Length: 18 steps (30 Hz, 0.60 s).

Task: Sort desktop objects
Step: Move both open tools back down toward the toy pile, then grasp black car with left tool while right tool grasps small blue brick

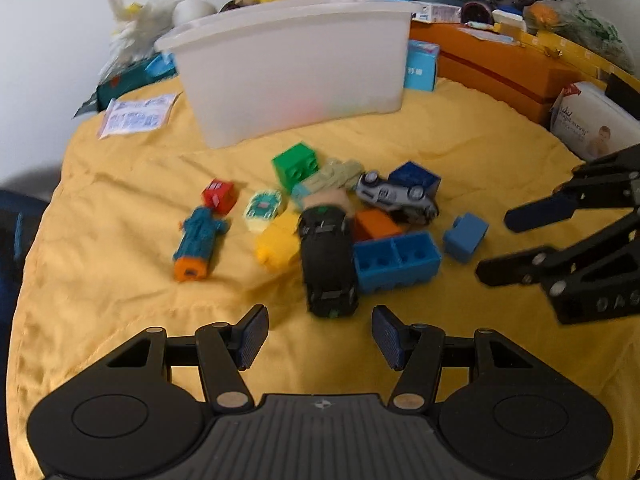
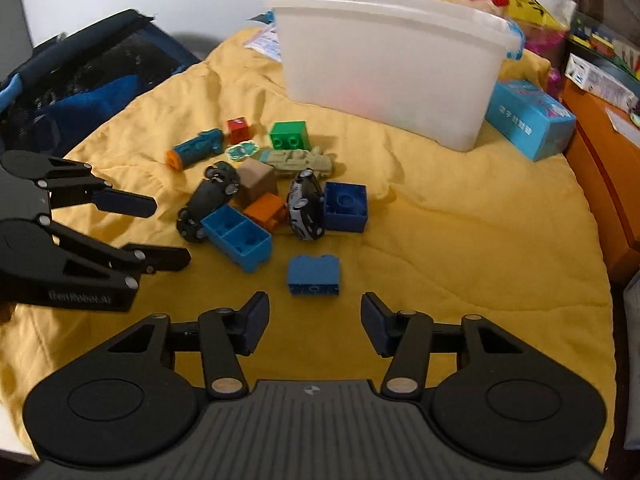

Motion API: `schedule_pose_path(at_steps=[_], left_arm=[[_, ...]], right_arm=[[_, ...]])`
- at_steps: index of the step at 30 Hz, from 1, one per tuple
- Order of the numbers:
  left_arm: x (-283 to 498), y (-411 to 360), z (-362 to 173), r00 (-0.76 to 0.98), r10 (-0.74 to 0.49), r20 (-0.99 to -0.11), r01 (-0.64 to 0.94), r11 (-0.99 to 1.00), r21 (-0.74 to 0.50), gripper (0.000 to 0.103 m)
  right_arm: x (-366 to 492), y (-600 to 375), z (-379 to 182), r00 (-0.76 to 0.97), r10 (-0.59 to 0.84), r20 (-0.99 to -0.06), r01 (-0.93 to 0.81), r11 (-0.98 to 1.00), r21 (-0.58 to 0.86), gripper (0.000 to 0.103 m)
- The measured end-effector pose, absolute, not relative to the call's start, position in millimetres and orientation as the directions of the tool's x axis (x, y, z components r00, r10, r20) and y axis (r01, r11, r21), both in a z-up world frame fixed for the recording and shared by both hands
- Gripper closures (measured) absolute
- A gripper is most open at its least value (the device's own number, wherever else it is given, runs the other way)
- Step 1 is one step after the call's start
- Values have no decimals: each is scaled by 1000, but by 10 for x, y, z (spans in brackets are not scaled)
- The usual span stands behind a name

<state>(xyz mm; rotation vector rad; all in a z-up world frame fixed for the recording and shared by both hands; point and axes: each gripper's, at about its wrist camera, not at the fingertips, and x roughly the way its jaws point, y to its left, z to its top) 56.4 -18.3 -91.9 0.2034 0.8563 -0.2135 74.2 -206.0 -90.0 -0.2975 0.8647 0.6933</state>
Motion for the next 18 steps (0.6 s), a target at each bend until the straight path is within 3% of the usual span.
schedule_pose_path(at_steps=[6, 8, 11, 13, 18], left_arm=[[746, -256, -944, 636, -114, -763, 242, 968, 58, 43], [773, -262, -974, 624, -121, -772, 242, 969, 44, 57], [792, -260, -971, 625, -125, -771, 238, 971, 36, 69], [785, -258, -955, 630, -126, -766, 239, 970, 37, 70], [716, -174, -860, 645, -143, -751, 218, 976, 2, 70]], right_arm=[[805, -1977, -977, 457, 430, -779, -653, 756, 34, 49], [833, -1940, -1005, 455, 427, -782, -653, 756, 32, 50], [873, -1913, -1029, 452, 422, -786, -650, 759, 33, 55], [882, -1904, -1027, 444, 427, -787, -658, 752, 37, 67], [848, -1990, -972, 447, 449, -774, -668, 743, 45, 68]])
